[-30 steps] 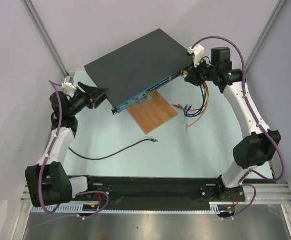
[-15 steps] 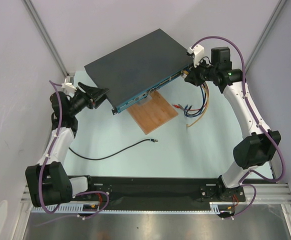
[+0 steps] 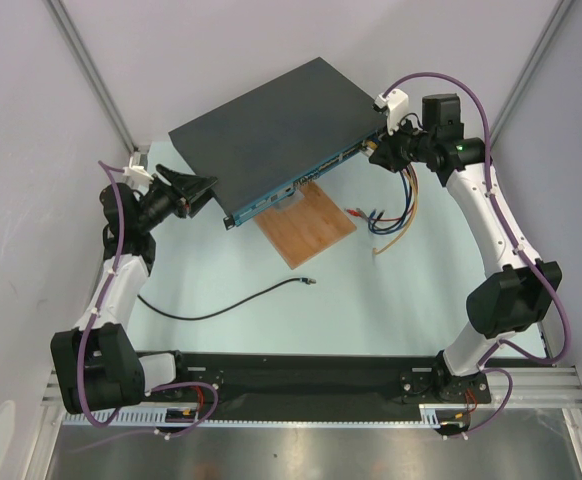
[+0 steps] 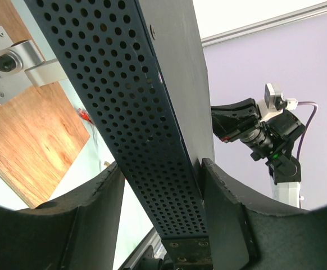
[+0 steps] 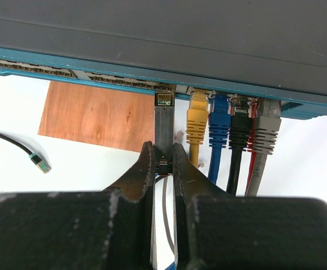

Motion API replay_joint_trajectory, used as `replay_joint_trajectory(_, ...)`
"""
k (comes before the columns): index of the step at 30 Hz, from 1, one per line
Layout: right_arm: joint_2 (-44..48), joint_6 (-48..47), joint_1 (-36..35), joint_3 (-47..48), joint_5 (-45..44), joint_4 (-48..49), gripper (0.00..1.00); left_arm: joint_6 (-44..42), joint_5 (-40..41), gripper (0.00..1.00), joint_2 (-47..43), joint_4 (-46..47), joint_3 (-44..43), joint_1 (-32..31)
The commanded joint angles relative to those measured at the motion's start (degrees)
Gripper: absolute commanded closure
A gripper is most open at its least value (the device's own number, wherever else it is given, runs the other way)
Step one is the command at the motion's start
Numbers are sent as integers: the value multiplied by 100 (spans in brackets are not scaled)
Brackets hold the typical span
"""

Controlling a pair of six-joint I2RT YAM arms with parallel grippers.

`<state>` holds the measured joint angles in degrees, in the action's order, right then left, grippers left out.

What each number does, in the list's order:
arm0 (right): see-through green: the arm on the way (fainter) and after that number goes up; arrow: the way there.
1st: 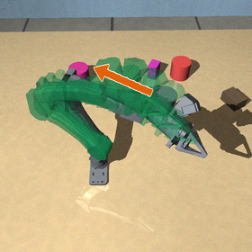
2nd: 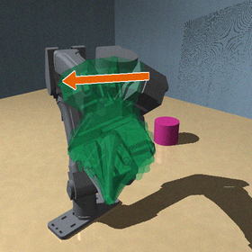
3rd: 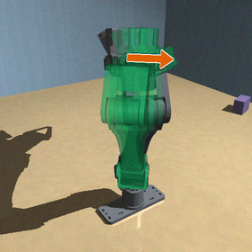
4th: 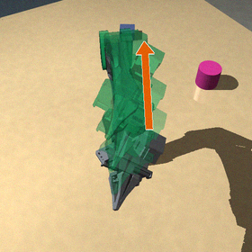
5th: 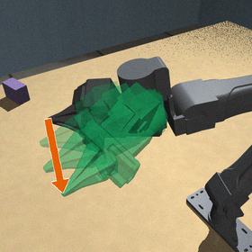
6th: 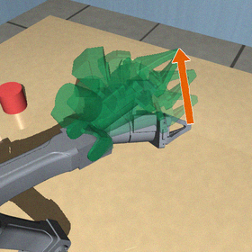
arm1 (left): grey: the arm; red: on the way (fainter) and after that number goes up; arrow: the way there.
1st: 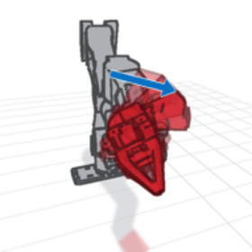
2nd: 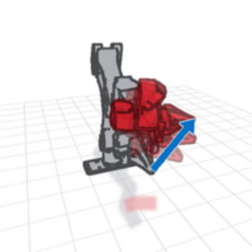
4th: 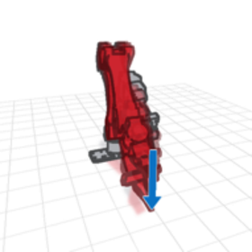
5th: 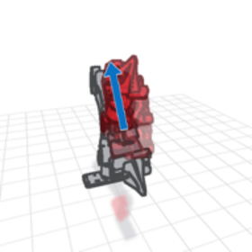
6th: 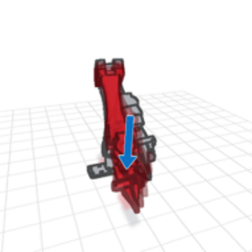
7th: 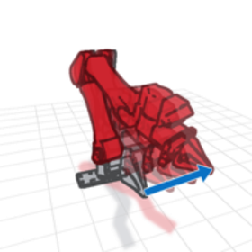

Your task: Insert the plug into the switch port

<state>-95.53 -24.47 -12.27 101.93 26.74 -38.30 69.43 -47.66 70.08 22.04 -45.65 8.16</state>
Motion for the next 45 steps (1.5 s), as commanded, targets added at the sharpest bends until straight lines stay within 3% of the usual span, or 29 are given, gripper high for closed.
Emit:
replay_joint_trajectory(1,122,21,-47,284,121,157,100,-483,90,100,234,-33,-76,-166)
replay_joint_trajectory(45,140,74,85,266,253,165,100,-492,99,100,260,-24,-67,-166)
